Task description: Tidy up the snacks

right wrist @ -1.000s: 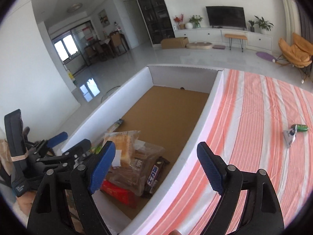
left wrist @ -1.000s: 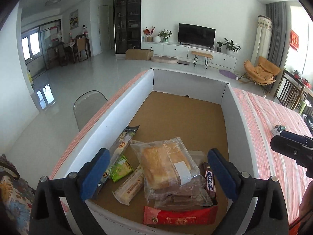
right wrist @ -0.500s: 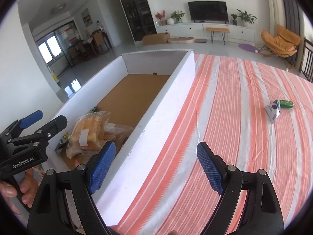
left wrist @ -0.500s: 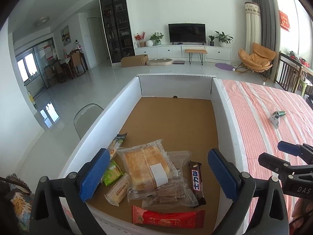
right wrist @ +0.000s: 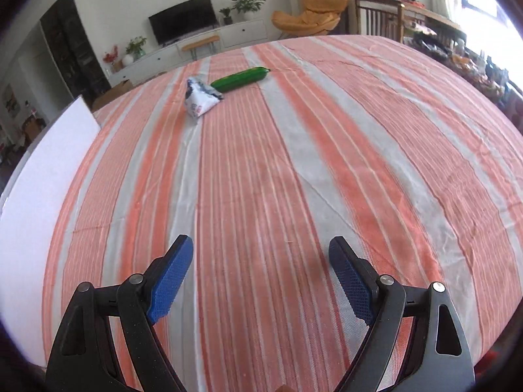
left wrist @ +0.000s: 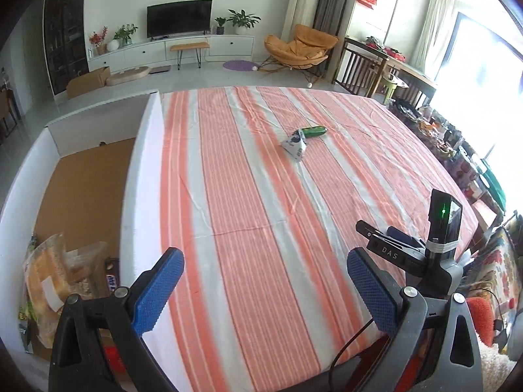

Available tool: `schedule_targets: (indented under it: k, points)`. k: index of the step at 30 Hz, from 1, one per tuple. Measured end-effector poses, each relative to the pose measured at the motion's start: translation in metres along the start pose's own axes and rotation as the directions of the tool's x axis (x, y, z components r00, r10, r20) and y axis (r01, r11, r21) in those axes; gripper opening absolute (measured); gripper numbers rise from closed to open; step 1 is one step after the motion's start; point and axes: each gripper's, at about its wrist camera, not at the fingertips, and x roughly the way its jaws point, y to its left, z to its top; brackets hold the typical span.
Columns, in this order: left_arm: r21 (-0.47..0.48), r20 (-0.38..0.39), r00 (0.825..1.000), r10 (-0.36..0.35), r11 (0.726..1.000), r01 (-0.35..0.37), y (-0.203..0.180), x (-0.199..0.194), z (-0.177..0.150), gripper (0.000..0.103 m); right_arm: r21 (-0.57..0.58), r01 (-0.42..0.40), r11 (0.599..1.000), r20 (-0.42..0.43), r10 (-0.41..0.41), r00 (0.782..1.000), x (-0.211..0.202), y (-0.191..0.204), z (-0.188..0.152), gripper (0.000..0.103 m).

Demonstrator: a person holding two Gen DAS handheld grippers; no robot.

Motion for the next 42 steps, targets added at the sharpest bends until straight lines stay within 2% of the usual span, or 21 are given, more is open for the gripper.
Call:
schedule_targets:
  k: [2,4,10,14,18,20,21,23,28,32,36,39,42]
  points:
    - [-0.008,-0.017,0.999,-0.042,0.999,0.041,-0.013,0.022,0.024,0.099,0.098,-0.016,0.995,0.042,0.011,0.999,-0.008,-0.018,0.006,0.088]
    - [0.0,-0.019,0.999,-0.037,0.999,0.037,-0.025,0.049,0.049,0.099,0.133,0.009,0.991,0.037,-0.014,0.999,-0.006,-0.025,0.007,0.088]
    - [0.094,-0.048,0.997,0.053,0.994,-0.048,-0.048,0.173,0.11,0.099,0.074,0.035,0.997,0.037,-0.038,0.999,0.0,-0.015,0.008,0.089]
    - [0.12,-0.087,0.99,0.108,0.988,-0.097,-0.06,0.242,0.135,0.099,0.041,0.044,0.998,0.038,-0.046,0.998,0.009,-0.014,0.007,0.093]
    - [0.149,-0.087,0.985,0.147,0.98,-0.133,-0.07,0.286,0.145,0.098,0.013,0.064,0.998,0.035,-0.065,0.997,0.012,-0.01,0.007,0.093]
    - [0.139,-0.091,0.984,0.156,0.98,-0.143,-0.069,0.299,0.145,0.089,0.002,0.074,0.997,0.033,-0.074,0.997,0.014,-0.009,0.008,0.093]
    - [0.13,-0.095,0.984,0.149,0.982,-0.136,-0.067,0.302,0.144,0.075,-0.002,0.079,0.997,0.033,-0.079,0.996,0.014,-0.008,0.008,0.093]
    - [0.122,-0.052,0.99,0.129,0.985,-0.122,-0.063,0.297,0.142,0.055,-0.008,0.085,0.996,0.031,-0.085,0.996,0.014,-0.007,0.007,0.093]
    - [0.093,-0.042,0.991,0.129,0.988,-0.124,-0.041,0.277,0.123,0.053,-0.016,0.097,0.995,0.03,-0.097,0.995,0.014,-0.004,0.007,0.093]
    - [0.014,-0.039,0.991,0.131,0.991,-0.131,-0.014,0.237,0.09,0.053,-0.012,0.093,0.996,0.033,-0.093,0.995,0.013,-0.004,0.006,0.093]
    - [0.018,-0.033,0.985,0.17,0.985,-0.169,0.002,0.204,0.058,0.053,-0.012,0.096,0.995,0.034,-0.096,0.995,0.013,-0.003,0.006,0.093]
    - [0.001,-0.051,0.982,0.179,0.984,-0.18,0.012,0.201,0.04,0.055,-0.023,0.11,0.994,0.032,-0.109,0.993,0.014,-0.001,0.005,0.093]
    - [0.016,-0.006,0.976,0.216,0.976,-0.216,0.013,0.2,0.035,0.057,-0.036,0.122,0.992,0.029,-0.121,0.992,0.014,0.001,0.004,0.093]
